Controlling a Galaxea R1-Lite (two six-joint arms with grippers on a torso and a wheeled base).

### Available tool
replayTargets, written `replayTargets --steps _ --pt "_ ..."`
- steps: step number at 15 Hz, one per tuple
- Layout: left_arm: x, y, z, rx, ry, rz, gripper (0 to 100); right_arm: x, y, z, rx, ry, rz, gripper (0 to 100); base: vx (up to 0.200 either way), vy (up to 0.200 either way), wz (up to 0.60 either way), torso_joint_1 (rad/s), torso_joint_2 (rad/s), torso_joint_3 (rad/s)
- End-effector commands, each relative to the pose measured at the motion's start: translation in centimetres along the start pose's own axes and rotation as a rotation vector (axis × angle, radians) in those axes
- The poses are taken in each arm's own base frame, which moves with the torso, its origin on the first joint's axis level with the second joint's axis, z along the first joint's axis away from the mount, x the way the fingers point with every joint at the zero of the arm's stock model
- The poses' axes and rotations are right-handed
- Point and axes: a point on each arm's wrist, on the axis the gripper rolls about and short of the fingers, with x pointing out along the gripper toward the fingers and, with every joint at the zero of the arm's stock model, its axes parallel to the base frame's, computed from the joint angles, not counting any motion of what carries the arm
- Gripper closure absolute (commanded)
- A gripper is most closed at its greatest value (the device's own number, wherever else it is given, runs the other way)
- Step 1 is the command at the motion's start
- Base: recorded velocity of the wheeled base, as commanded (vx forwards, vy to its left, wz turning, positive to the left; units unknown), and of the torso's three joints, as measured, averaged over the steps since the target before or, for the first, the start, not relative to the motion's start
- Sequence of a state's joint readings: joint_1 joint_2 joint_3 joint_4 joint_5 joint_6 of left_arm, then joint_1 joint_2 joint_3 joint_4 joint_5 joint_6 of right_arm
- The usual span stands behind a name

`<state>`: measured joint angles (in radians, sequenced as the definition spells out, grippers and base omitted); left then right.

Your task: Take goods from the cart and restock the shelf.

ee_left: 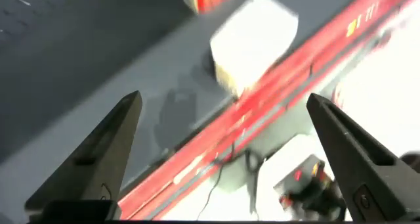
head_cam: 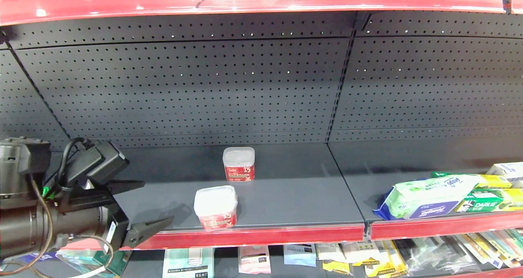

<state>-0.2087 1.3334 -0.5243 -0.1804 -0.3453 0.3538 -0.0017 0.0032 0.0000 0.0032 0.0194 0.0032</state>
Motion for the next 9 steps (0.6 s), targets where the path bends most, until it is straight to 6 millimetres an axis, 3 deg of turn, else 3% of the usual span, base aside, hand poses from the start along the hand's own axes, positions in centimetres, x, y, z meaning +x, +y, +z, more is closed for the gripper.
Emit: replayTargets --steps 1,9 --pt "1.6 0.5 -0.4 0.014 0.058 -0.019 0 0.0 0.0 0.0 0.000 -0.002 0.001 0 0.000 0.000 0.00 0.000 0.00 0.000" --pt "4.8 1.7 -1.3 0.044 0.131 -0.043 0 0.0 0.0 0.0 0.000 -0.002 0.001 0 0.000 0.000 0.00 0.000 0.00 0.000"
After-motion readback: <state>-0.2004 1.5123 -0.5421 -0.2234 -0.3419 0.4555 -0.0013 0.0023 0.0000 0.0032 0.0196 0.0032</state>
